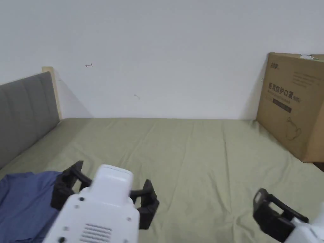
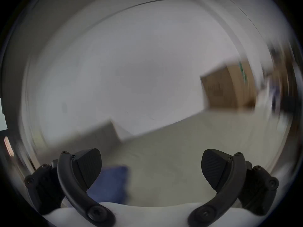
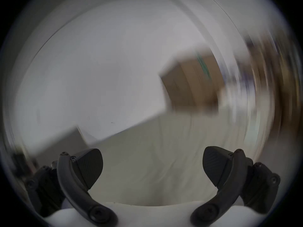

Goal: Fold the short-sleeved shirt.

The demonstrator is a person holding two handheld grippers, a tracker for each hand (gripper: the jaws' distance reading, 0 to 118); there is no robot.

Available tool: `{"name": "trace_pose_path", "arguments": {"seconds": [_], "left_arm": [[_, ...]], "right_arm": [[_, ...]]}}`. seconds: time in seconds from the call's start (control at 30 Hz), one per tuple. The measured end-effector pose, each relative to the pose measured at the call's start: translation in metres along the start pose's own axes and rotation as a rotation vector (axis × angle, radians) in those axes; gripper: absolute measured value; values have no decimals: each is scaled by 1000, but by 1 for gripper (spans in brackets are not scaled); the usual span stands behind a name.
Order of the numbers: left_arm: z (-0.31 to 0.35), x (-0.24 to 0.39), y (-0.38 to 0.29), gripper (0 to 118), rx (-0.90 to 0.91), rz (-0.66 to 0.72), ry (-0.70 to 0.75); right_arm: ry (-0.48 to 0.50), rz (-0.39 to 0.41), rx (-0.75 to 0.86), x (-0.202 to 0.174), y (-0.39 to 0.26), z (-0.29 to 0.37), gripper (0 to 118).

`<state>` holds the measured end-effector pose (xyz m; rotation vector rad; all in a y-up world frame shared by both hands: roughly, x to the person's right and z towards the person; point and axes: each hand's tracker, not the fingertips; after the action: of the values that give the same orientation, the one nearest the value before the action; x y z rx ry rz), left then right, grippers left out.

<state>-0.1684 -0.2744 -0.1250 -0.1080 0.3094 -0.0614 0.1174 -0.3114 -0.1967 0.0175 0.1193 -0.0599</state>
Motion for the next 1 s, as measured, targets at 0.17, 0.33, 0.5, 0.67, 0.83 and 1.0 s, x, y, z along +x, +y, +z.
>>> {"name": "trace_pose_path", "arguments": {"seconds": [0.17, 0.33, 0.5, 0.67, 0.83, 1.0], "left_arm": [[7, -17, -18, 118, 164, 285, 54], [12, -10, -18, 118, 209, 114, 64], [14, -9, -20, 118, 246, 91, 125], [12, -6, -15, 118, 218, 66, 73], [15, -1, -17, 118, 231, 63, 63], [13, -1, -18, 118, 217, 84, 58]], "right_arm": [[-4, 262, 226, -31, 5, 20, 118], [47, 121, 118, -26, 5, 17, 118], [61, 164, 140, -25, 0, 17, 118], [95, 161, 145, -25, 3, 18, 118], [81, 150, 105, -26, 5, 15, 118], [85, 150, 133, -24, 8, 17, 118]]}}
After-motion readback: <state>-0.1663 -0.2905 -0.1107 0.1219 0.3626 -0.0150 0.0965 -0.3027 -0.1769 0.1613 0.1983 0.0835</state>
